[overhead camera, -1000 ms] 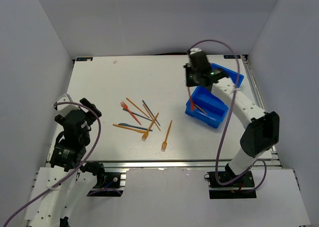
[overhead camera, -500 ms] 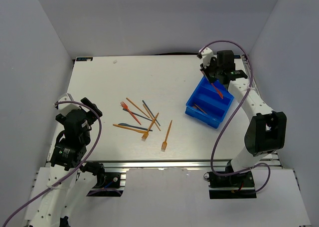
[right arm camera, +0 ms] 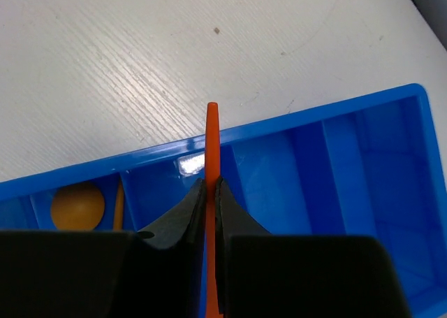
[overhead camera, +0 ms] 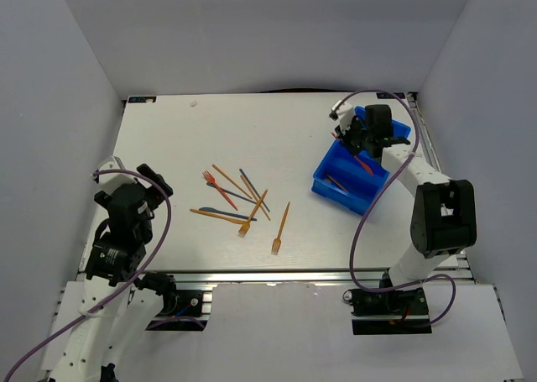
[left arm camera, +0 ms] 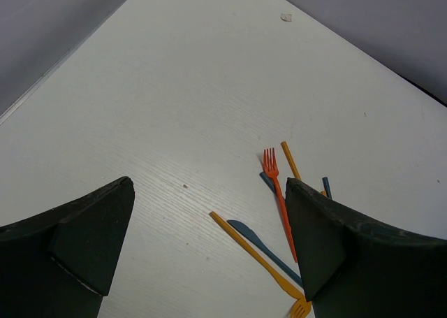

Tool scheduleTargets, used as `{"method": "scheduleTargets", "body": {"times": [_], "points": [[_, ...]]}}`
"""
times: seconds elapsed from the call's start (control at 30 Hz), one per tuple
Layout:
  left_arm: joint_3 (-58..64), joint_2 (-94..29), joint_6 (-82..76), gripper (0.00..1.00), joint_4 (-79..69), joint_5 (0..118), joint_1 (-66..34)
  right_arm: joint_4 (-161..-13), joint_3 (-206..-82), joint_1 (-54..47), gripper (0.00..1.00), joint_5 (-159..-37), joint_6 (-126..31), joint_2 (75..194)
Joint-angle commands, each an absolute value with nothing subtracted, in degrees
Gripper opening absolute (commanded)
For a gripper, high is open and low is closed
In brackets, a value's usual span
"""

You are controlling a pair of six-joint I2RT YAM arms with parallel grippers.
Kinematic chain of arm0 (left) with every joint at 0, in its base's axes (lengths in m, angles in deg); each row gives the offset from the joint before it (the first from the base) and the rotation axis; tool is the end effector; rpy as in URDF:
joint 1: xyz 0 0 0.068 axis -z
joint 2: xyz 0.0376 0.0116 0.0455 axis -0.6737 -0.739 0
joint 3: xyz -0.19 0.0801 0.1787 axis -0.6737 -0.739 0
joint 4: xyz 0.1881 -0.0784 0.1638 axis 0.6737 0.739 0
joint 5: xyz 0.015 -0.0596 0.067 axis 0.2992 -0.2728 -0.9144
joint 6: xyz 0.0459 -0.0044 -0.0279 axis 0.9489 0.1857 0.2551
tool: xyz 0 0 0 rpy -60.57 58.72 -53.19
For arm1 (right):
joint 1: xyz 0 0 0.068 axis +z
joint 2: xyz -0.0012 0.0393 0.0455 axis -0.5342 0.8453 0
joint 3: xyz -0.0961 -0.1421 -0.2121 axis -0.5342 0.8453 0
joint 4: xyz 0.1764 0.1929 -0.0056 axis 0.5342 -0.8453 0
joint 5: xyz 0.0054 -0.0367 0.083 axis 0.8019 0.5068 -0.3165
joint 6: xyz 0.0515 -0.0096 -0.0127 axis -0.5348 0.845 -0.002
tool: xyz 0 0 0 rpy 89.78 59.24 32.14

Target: Sort the eating utensils into containers

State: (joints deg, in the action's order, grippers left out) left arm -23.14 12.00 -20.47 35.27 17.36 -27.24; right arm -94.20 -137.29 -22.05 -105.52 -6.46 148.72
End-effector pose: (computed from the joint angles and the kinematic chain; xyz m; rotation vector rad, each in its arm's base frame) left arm 0.1097 -0.0093 0.3319 -0.6024 1.7977 0.0491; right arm 0.3722 0.0770 0.2603 -0.9538 1.9170 0.0503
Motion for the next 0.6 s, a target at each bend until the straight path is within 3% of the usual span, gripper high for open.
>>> {"method": "scheduleTargets", "body": {"times": [0.0, 0.2, 0.3, 0.37, 0.4, 0.57], "points": [[-23.5, 11.8, -20.1, 0.98, 34.7, 18.0, -27.3, -88.2, -133.9, -22.3, 0.00, -106.1, -4.5, 148.0], [-23.5, 11.7, -19.9, 0.98, 34.7, 18.2, -27.3, -83.3, -128.4, -22.8, 0.00, -104.0, -4.3, 145.2], [-23.5, 11.6, -19.9, 0.98, 34.6, 18.3, -27.3, -83.6, -127.7, -23.0, 0.14, -104.0, -4.8, 143.6], [-23.5, 11.7, -19.9, 0.98, 34.5, 18.3, -27.3, -83.7, -127.6, -22.9, 0.67, -103.2, -5.1, 142.8], [-23.5, 11.6, -19.9, 0.98, 34.5, 18.3, -27.3, -83.9, -127.6, -22.9, 0.89, -103.2, -5.2, 142.1], [-23.5, 11.4, -19.9, 0.98, 34.7, 18.1, -27.3, -85.6, -130.6, -22.8, 0.89, -103.6, -8.4, 138.2]]}}
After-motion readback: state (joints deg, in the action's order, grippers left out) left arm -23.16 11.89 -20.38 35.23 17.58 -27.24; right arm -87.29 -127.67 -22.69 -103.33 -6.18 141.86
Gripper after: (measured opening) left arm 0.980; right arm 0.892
